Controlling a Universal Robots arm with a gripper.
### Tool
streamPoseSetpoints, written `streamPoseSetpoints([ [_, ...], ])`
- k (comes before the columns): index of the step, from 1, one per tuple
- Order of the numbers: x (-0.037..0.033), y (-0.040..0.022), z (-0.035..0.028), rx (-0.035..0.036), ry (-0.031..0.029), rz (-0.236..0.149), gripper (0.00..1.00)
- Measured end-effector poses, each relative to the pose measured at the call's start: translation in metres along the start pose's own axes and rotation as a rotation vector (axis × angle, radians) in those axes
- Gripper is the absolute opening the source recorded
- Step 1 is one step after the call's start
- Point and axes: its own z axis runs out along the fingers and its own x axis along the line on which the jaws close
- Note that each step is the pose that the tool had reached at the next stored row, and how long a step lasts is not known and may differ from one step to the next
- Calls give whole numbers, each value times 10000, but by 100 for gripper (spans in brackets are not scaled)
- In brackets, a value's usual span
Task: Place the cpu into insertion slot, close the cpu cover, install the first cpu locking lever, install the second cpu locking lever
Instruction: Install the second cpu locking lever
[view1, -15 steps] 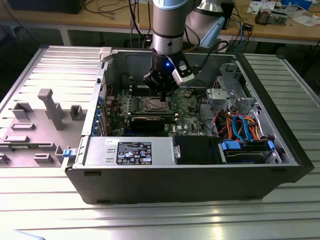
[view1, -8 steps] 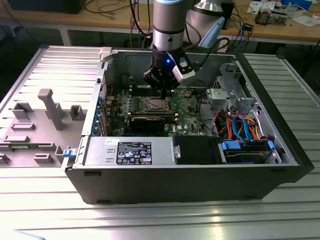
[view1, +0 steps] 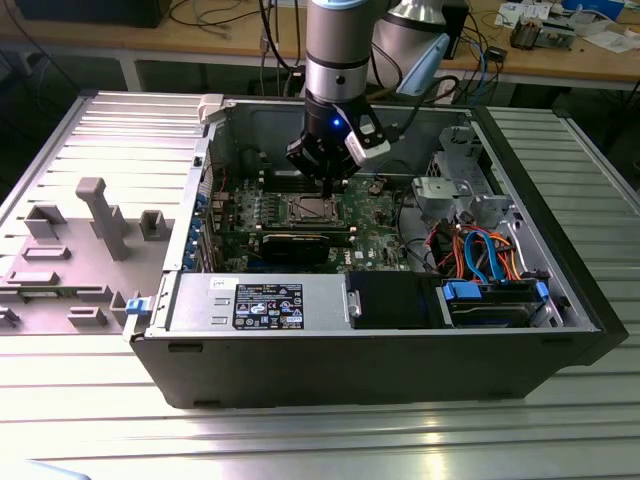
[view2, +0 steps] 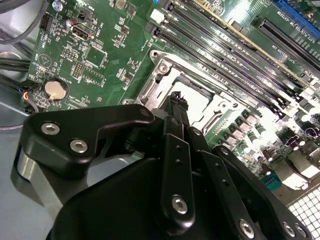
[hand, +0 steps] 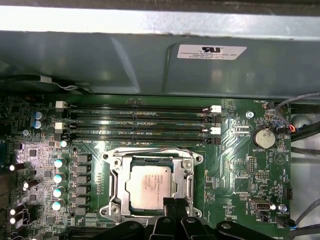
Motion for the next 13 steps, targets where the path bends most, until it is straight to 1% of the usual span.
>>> streamPoseSetpoints([
  [5,0,-1,0,0,0,0,11],
  [7,0,-13,0,1,1,-3,11],
  [8,1,-27,2,-1,0,0,11],
  [10,2,-84,4,-1,1,-1,11],
  [12,3,-116,4,-2,1,0,11],
  [13,4,-141,4,-51,3,1,11],
])
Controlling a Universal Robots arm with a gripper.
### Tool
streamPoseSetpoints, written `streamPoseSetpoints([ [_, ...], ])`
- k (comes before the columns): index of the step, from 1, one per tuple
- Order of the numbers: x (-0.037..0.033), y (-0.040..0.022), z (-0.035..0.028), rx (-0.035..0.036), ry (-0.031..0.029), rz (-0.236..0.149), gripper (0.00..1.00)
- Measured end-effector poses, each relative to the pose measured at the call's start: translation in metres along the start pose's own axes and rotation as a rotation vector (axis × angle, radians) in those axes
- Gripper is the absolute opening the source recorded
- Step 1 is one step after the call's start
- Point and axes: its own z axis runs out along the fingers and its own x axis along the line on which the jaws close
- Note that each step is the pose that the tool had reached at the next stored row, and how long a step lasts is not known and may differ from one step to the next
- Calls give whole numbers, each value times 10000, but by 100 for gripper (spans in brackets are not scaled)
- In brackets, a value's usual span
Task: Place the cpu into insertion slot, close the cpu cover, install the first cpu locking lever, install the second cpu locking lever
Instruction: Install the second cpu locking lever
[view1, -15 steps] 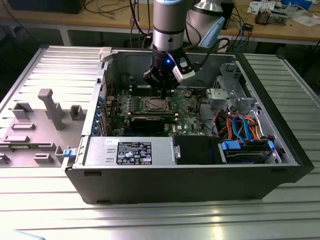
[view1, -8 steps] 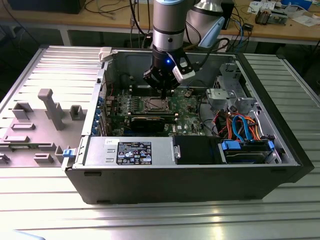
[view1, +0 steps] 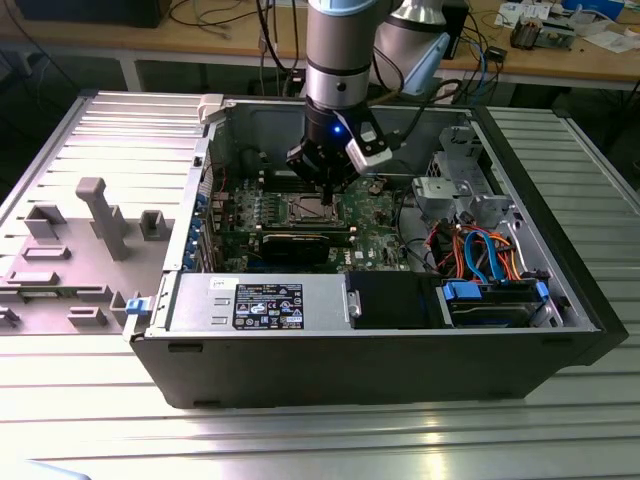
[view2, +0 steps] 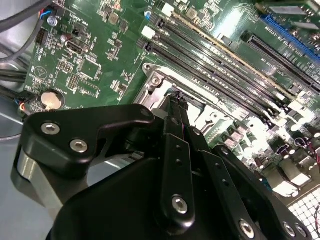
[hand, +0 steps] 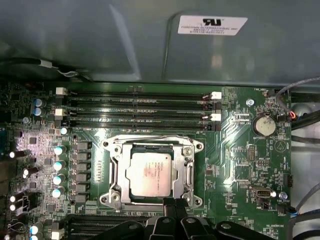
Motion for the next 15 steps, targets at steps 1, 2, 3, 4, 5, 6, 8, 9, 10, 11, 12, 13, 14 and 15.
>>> streamPoseSetpoints([
  [1,0,-5,0,-80,7,2,11],
  [2,1,-20,0,-122,10,4,11],
  [3,2,-37,-1,-167,10,6,11],
  [4,2,-72,0,-219,9,5,11],
  [5,3,-88,0,-218,10,6,11],
  [6,4,-95,2,-219,9,6,11],
  [8,9,-97,5,-218,9,6,11],
  [9,20,-97,6,-218,9,6,11],
  [10,34,-97,5,-218,9,6,11],
  [11,41,-96,6,-218,9,6,11],
  [12,51,-97,6,-218,9,5,11],
  [13,57,-99,6,-218,9,6,11],
  [14,61,-101,6,-218,10,6,11],
  [15,68,-103,7,-219,9,5,11],
])
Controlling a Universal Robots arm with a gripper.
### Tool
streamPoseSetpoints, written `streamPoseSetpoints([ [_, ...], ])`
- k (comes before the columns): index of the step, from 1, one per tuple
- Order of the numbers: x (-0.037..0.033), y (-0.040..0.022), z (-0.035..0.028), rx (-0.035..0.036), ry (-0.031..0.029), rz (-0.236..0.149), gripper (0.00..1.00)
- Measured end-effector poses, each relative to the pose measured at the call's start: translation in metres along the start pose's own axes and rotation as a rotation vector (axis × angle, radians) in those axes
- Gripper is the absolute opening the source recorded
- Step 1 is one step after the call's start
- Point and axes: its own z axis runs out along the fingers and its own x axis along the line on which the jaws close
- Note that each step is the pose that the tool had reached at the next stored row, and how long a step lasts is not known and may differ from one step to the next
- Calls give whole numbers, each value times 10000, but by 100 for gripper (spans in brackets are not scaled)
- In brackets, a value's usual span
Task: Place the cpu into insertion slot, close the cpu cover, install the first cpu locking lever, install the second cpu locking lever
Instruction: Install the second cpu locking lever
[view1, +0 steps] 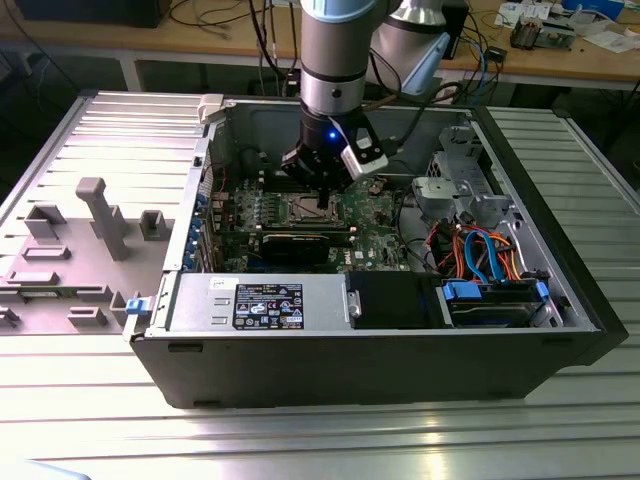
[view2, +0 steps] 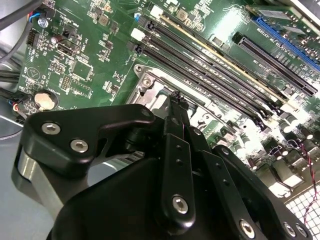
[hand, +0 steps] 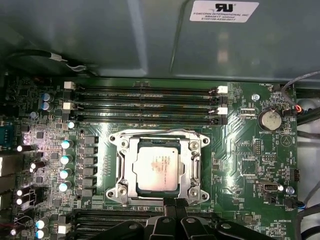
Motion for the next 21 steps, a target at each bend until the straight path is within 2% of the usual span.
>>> streamPoseSetpoints([
  [14,7,-1,0,1,0,0,11],
  [15,7,-9,0,0,39,11,11],
  [16,8,-10,0,1,52,21,11],
  [17,9,-30,1,1,92,30,11],
  [19,15,-92,15,-1,103,35,11],
  [21,96,-120,28,0,103,35,11],
])
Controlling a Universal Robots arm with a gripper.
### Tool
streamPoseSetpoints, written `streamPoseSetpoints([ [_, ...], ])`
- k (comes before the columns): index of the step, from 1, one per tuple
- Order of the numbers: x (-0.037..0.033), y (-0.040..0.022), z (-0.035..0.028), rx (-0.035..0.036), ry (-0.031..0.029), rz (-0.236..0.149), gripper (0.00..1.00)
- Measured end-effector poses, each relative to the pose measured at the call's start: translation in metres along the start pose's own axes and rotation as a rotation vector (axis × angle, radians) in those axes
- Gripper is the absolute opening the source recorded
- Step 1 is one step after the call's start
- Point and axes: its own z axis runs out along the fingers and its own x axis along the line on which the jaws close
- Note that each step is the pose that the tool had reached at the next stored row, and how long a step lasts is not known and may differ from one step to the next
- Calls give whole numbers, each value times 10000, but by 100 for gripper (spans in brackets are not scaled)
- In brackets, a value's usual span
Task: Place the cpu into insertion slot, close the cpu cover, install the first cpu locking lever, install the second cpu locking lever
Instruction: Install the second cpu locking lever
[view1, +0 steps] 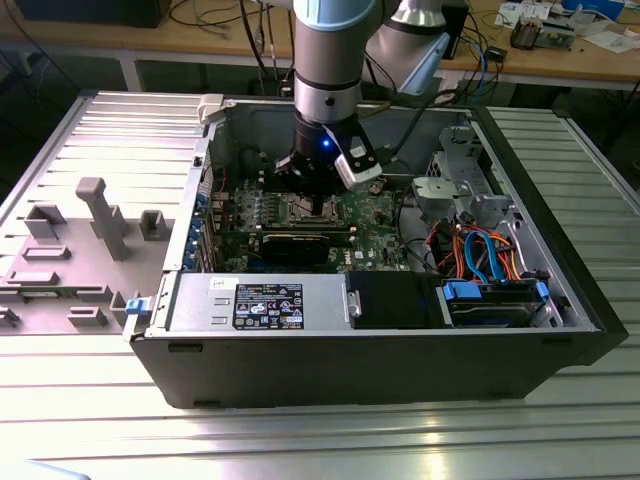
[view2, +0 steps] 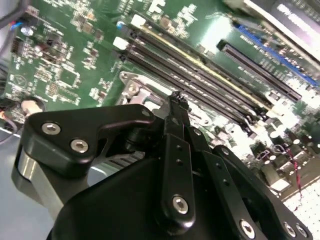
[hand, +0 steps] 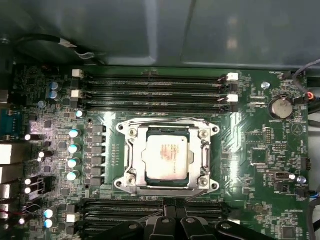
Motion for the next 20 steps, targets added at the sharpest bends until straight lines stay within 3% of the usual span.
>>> streamPoseSetpoints([
  [2,61,-8,7,-1,0,1,11],
  [14,66,-14,18,-5,-1,1,11],
  [20,93,-48,20,-20,0,0,11],
])
